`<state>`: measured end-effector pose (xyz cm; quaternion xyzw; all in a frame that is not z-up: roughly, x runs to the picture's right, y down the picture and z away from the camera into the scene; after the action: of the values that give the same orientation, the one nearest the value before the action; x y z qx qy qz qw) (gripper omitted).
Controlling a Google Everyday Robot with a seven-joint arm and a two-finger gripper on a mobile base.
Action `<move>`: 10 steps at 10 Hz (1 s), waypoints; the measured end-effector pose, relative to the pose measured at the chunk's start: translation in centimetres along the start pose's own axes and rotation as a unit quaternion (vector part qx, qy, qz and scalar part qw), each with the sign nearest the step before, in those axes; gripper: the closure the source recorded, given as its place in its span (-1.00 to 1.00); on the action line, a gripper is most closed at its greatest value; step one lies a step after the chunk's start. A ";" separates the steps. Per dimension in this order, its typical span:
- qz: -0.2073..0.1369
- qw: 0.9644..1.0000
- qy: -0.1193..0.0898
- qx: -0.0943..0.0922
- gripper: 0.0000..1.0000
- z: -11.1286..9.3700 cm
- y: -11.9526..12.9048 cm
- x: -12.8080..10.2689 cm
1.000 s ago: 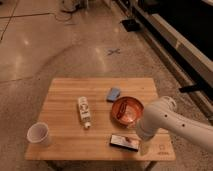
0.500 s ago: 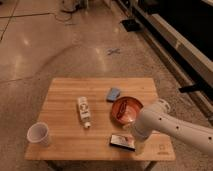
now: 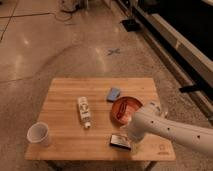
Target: Place the eraser in the ceramic cup
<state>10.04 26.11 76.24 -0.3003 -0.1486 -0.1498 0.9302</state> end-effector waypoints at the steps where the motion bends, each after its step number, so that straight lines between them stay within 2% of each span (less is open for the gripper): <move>1: 0.000 1.000 0.003 -0.001 -0.60 0.8 -0.2 0.0; 5: 0.013 1.000 0.022 -0.013 -0.60 3.1 -0.2 1.4; 7: 0.035 0.999 0.028 -0.020 -0.59 3.9 -0.1 3.0; 8: 0.043 0.998 0.028 -0.023 -0.53 4.1 0.0 3.4; 10: 0.065 0.997 0.023 -0.027 -0.10 4.3 0.2 4.7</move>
<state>13.64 27.97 81.22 -0.3307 -0.1028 -0.0996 0.9328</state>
